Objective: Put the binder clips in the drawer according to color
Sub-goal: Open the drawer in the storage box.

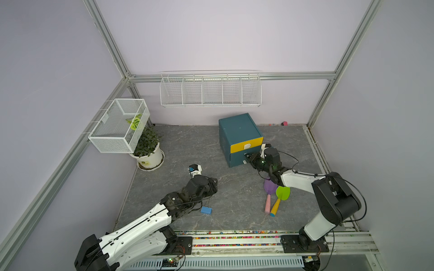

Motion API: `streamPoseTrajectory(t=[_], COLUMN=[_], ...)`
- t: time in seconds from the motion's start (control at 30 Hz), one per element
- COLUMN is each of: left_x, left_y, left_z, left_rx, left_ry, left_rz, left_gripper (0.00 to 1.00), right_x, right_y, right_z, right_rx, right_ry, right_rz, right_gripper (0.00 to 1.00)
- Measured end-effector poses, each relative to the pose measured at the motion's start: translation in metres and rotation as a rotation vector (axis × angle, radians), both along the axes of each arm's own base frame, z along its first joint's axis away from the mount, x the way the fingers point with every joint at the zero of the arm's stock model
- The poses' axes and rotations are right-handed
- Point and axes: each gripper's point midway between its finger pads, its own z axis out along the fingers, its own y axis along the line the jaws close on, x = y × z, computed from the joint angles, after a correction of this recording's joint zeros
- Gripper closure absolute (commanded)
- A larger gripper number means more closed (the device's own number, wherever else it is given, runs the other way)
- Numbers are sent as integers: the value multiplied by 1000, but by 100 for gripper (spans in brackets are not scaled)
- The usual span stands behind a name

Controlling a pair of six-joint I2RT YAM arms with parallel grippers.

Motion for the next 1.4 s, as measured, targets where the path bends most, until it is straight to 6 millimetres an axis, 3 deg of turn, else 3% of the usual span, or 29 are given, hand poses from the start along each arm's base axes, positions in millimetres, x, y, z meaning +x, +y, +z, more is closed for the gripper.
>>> streamPoseTrajectory(t=[0.37,0.57,0.8,1.0,1.4], left_x=[0,0,-5,-12,-25], left_y=[0,1,5,9,14], left_z=[0,-9,-38,-48,-59], left_rx=[0,17,90,114,142], left_ry=[0,30,122,171,240], left_rz=[0,11,27,27,8], left_gripper=[33,33,32,30,30], right_x=[4,-11,-55,-88,-112], right_y=[0,-5,-19,-30,-34], right_z=[2,4,6,0,-2], right_rx=[45,23,-56,-99,-138], right_ry=[-1,10,44,79,88], right_rz=[-43,-59,-49,-27,-6], right_gripper=[100,100,100,100,100])
